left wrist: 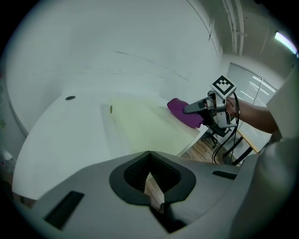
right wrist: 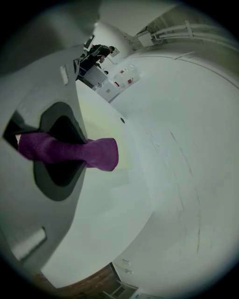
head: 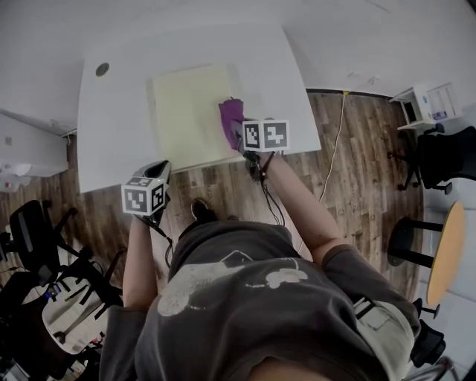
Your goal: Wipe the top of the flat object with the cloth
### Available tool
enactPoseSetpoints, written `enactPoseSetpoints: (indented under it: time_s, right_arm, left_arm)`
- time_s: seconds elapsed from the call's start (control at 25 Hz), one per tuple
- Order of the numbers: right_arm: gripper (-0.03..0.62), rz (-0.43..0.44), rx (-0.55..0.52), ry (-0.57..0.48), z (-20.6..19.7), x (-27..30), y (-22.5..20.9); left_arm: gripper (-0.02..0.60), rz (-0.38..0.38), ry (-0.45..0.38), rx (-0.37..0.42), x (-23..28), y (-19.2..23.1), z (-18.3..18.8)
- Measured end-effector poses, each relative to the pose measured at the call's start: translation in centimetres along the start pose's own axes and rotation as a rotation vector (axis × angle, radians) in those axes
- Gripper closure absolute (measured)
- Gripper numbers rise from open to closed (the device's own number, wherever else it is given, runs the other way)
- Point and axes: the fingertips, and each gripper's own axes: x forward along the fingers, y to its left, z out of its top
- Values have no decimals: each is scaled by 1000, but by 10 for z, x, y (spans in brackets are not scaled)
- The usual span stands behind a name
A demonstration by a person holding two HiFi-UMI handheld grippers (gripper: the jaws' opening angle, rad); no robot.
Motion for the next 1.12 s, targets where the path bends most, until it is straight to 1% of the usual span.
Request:
enactPoseSetpoints:
  time_s: [0.16, 0.28, 0.44, 0.6, 0.72, 0.96, 1.12]
  right_arm:
    - [502, 31, -31, 5, 2, 6, 21]
    - [502, 68, -69, 17, 1, 11, 45]
    - [502, 139, -129, 52, -10, 22, 88]
    - [502, 224, -215, 106, -26, 34, 137]
    - [502, 284, -256, 140, -38, 41, 168]
    - [502, 353, -296, 190, -60, 46, 198]
    - [502, 356, -311, 199, -70, 49, 204]
  left_arm:
    - [584, -9, -9, 0, 0, 0, 0]
    - [584, -2, -11, 11, -2, 0, 1]
    - [584, 34, -17, 35, -8, 6, 0]
    - [584, 53, -38, 10, -15, 13, 2]
    - [584, 68, -49, 0, -23, 17, 3]
    - [584, 86, -50, -28, -31, 22, -3]
    - [584, 85, -40, -48, -36, 21, -14]
